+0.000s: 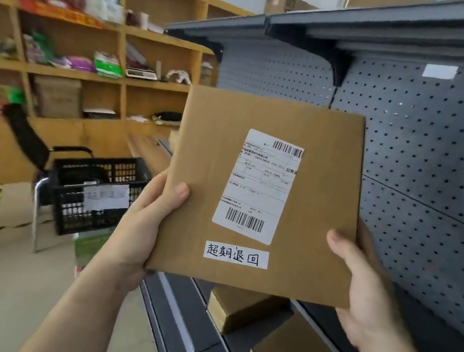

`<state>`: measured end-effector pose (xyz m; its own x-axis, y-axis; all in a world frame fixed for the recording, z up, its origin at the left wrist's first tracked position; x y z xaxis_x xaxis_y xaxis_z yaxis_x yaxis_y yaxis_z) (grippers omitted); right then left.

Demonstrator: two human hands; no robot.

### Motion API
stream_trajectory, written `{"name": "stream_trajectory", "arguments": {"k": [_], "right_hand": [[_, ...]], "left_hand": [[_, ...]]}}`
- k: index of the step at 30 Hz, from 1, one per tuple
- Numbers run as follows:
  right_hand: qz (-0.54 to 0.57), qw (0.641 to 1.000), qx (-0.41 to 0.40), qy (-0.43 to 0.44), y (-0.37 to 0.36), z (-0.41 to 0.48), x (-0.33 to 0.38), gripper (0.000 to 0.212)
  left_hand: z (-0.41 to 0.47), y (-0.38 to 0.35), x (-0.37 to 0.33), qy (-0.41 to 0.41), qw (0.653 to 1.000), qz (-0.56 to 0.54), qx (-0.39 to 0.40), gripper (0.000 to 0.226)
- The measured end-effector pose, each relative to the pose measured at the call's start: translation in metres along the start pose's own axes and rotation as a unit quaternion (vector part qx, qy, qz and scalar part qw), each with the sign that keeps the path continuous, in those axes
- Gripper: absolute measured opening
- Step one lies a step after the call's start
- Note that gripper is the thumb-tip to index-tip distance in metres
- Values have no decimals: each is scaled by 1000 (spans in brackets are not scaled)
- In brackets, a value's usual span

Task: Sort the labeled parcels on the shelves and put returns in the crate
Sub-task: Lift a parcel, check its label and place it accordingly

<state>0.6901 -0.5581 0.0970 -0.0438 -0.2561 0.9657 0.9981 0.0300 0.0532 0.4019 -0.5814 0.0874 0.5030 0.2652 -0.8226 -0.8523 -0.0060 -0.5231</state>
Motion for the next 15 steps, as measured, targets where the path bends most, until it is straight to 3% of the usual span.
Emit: {"name": "stream_trajectory", "arguments": {"k": [6,15], "right_hand": [[45,994,103,-17,-113,37,-8,46],[84,984,156,-4,-251,110,-13,59]], "left_hand": [[-14,84,-59,-54,993,28,-97,47],[35,185,-117,-85,983,57,-155,37]]}}
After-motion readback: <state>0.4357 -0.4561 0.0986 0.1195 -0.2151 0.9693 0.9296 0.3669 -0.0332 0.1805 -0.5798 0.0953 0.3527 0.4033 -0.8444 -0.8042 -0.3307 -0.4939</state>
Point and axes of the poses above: each hand's wrist, its own z-axis towards the middle knuckle, its own y-axis out of the back of the hand, x = y × z, the point moved 7 cm from there along z, towards the middle knuckle, and after that the axes turned 13 degrees about -z, right-handed, at the moved point
